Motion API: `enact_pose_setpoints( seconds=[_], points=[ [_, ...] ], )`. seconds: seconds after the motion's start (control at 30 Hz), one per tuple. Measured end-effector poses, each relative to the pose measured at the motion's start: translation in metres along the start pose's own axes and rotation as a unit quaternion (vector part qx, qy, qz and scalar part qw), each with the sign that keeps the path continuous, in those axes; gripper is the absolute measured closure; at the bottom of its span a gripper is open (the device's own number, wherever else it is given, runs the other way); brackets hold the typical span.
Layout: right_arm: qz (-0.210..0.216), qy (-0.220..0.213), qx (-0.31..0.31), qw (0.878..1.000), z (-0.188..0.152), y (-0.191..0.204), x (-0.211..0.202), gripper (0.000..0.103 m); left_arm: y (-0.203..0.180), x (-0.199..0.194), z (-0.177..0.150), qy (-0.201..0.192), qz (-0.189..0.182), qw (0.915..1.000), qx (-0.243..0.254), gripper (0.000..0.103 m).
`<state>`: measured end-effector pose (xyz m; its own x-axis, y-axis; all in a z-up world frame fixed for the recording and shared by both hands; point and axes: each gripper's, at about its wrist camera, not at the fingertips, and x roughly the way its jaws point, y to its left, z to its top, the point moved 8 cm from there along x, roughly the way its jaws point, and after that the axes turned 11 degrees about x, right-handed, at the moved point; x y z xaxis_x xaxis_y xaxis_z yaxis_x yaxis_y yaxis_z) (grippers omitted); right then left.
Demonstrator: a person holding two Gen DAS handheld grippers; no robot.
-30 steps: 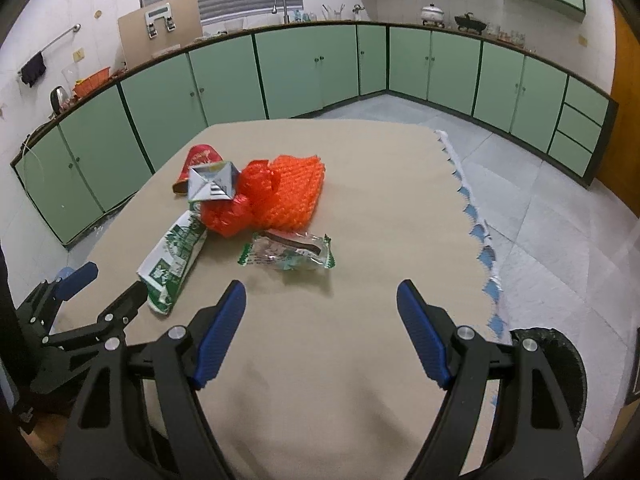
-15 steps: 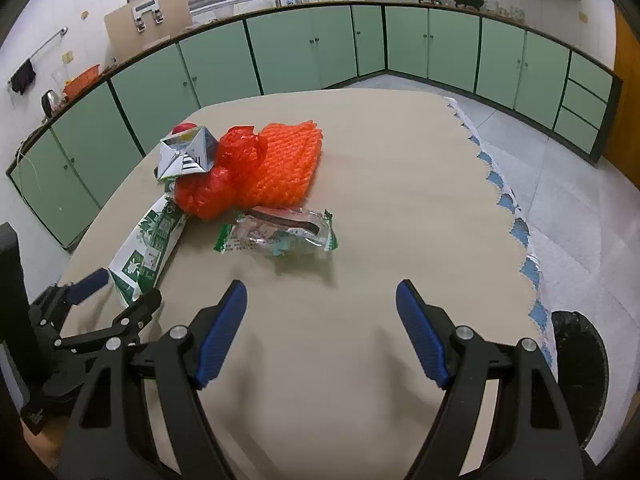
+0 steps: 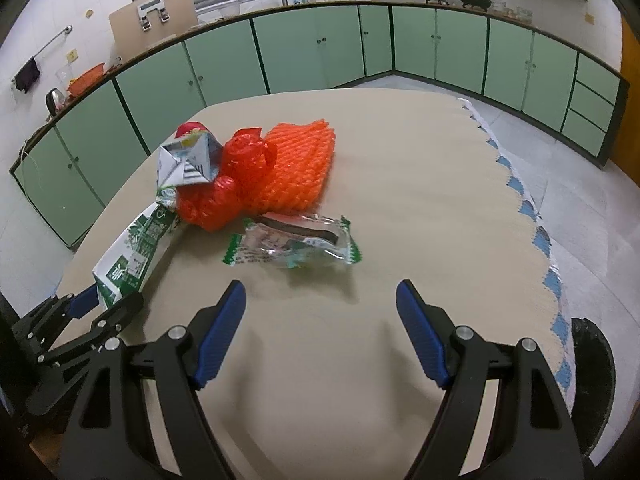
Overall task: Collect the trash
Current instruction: 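Grasp the green-white snack bag with the left tool while the right grasps the clear wrapper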
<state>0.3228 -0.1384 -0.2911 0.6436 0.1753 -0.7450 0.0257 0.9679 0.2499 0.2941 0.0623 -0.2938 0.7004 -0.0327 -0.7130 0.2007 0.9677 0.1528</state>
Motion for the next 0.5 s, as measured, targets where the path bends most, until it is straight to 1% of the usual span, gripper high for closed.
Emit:
enact_pose_setpoints(
  seconds=[0.17,0.3,0.4,0.5],
  points=[
    [0.005,-0.003,-0.005,1.0,0.003,0.009,-0.001,0.027,0.009,-0.001,0.001,-0.003,0.004,0.9999,-0.013,0.056],
    [0.004,-0.004,-0.004,1.0,0.005,0.01,-0.003,0.027,0.007,-0.005,-0.002,-0.002,0.002,1.0,-0.009,0.056],
    [0.003,-0.004,-0.005,1.0,0.005,0.009,-0.003,0.027,0.006,-0.008,-0.007,0.001,0.006,1.0,-0.006,0.056],
    [0.004,-0.006,-0.005,1.0,0.004,0.009,-0.006,0.027,0.011,-0.011,-0.008,0.0,0.013,0.9998,-0.014,0.056]
  ],
)
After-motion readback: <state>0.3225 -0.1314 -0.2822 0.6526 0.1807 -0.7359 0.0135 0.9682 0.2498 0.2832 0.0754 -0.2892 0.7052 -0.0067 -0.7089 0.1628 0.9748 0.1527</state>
